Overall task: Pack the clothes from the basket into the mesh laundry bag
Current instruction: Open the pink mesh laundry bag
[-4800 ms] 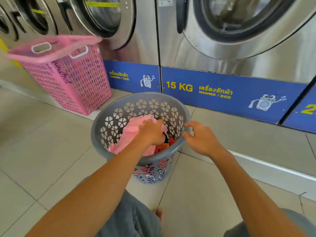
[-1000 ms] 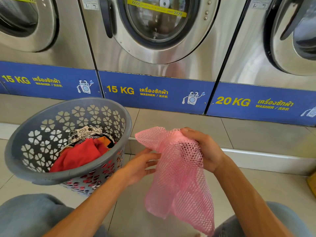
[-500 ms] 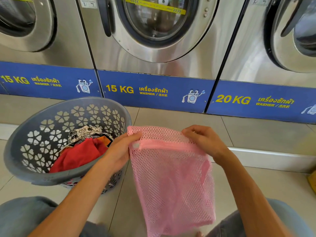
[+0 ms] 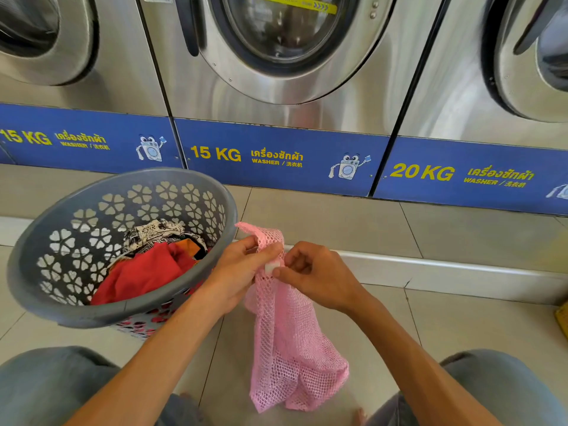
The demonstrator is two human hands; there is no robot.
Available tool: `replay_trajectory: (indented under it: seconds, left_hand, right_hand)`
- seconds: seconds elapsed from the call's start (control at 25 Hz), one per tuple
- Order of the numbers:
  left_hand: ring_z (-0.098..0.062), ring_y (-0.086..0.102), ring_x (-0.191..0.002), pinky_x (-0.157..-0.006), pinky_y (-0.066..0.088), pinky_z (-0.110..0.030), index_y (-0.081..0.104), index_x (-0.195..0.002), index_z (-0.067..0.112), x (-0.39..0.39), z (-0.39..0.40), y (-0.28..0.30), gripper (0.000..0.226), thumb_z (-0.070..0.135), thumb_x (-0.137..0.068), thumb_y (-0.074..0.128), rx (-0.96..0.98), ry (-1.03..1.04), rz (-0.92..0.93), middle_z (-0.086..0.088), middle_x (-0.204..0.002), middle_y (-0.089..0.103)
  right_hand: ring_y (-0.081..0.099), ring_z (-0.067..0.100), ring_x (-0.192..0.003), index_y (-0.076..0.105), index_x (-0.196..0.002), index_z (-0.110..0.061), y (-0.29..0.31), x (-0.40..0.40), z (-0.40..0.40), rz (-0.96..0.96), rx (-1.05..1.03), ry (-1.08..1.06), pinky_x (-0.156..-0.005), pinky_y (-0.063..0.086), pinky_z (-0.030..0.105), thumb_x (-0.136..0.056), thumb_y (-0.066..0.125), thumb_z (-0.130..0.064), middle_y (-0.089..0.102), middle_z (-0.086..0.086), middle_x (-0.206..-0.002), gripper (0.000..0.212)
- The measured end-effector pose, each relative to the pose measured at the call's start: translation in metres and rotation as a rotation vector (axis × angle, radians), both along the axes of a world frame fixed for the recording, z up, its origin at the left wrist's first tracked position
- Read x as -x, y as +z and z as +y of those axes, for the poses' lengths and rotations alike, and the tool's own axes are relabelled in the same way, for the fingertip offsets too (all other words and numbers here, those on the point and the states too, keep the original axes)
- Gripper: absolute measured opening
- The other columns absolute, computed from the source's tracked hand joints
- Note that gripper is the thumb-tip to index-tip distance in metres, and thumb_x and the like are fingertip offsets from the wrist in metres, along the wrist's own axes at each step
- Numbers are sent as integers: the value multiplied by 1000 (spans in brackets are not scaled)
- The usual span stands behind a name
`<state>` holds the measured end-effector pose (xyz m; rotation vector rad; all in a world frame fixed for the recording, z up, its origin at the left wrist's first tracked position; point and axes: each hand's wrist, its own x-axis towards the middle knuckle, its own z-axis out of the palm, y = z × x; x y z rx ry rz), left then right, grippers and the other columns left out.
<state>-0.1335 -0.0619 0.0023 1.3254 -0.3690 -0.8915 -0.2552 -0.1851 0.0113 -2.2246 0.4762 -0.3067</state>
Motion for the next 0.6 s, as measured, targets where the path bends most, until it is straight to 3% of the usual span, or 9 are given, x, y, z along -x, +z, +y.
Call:
replay_trajectory:
  seconds: [0.12, 0.24, 0.44, 0.6]
  left_hand:
    - [-36, 68, -109, -99, 53, -50, 69, -114, 5, -3, 1, -3, 37, 11, -80, 80, -71, -40, -73, -17, -111, 74]
    - [-30, 70, -107, -100, 52, -49, 71, -113, 14, -6, 2, -5, 47, 10, -69, 87, -148, -114, -204, -9, -108, 76]
    - [-28, 72, -103, -98, 53, -50, 70, -112, 14, -4, 3, 0, 42, 2, -74, 83, -181, -94, -272, -8, -104, 77]
    - [-30, 74, -97, -94, 56, -49, 70, -107, 9, -4, 6, 6, 40, 3, -71, 85, -179, -61, -284, -10, -98, 78]
  right_hand:
    - [68, 11, -75, 69, -97, -17, -1, 0, -1, 18, 39, -5, -71, 61, 29, -85, 75, -28, 72, -3, -85, 17]
    - [71, 9, -70, 75, -97, -16, 2, 3, -7, 35, 39, 27, -71, 62, 30, -88, 74, -23, 76, -4, -84, 12]
    - [71, 4, -62, 78, -94, -16, 9, 7, -10, 48, 25, 59, -64, 58, 17, -90, 73, -23, 74, -8, -77, 9]
    - [70, 4, -62, 74, -87, -14, 12, 8, -10, 35, -59, -2, -59, 53, 14, -86, 77, -22, 74, -8, -73, 8]
